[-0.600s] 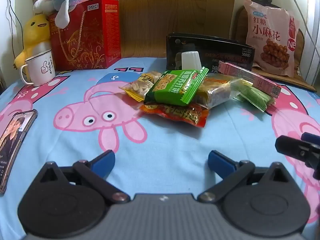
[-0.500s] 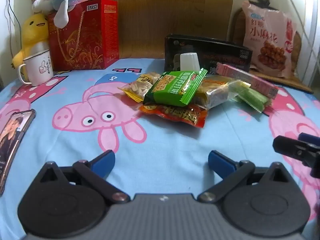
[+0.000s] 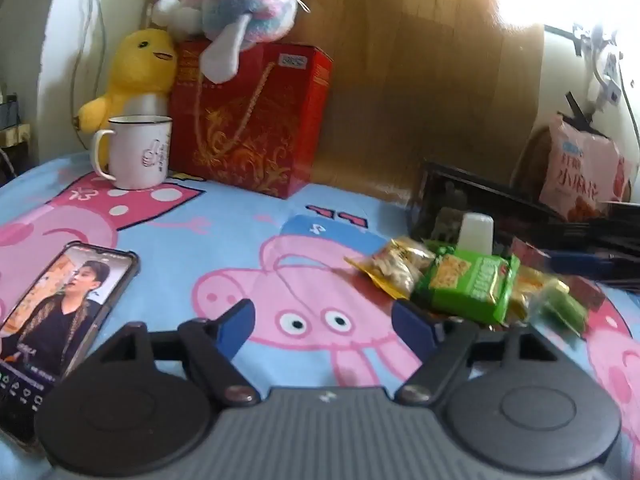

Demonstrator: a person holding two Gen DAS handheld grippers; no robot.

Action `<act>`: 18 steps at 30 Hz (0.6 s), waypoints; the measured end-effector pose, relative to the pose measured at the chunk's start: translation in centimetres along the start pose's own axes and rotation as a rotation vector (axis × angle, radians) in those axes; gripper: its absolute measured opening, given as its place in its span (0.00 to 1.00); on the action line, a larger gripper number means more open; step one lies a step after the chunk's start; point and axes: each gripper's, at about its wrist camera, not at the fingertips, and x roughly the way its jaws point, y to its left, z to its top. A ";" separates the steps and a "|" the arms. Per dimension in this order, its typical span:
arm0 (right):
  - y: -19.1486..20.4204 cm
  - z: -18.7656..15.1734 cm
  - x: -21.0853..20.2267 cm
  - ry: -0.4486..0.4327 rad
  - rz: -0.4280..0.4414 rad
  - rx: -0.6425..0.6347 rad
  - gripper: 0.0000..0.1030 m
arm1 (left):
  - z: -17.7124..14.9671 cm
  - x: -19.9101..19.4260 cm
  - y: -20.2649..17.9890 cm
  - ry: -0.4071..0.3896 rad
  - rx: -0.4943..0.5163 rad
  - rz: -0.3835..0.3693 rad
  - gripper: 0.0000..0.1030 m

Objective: Organize snacks
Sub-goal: 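Grasp the green cracker packet with the right gripper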

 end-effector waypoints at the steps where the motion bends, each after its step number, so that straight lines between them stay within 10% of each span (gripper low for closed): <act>1: 0.0 0.5 1.8 0.049 -0.011 0.013 0.62 | 0.0 -0.2 0.2 -0.005 -0.013 -0.017 0.75; 2: -0.2 0.7 3.5 0.100 -0.010 0.039 0.54 | 0.0 -0.2 0.6 -0.004 -0.028 -0.035 0.74; 3: -0.6 0.5 4.6 0.144 0.016 0.071 0.26 | 0.2 0.1 1.2 0.000 -0.047 -0.048 0.72; 9: -0.5 -3.3 -0.4 0.184 0.184 0.107 0.20 | 0.5 0.2 3.4 0.033 -0.156 -0.196 0.67; 13: -1.9 -5.9 -6.3 0.174 0.157 0.053 0.27 | 1.0 0.6 2.8 0.078 -0.139 -0.325 0.61; 15: -3.0 -6.6 -8.0 0.163 0.126 0.042 0.59 | 0.8 0.6 1.8 0.109 -0.126 -0.381 0.57; 18: -4.7 -5.0 -6.7 0.170 0.109 0.130 0.59 | 1.0 0.1 -0.6 0.133 -0.084 -0.439 0.55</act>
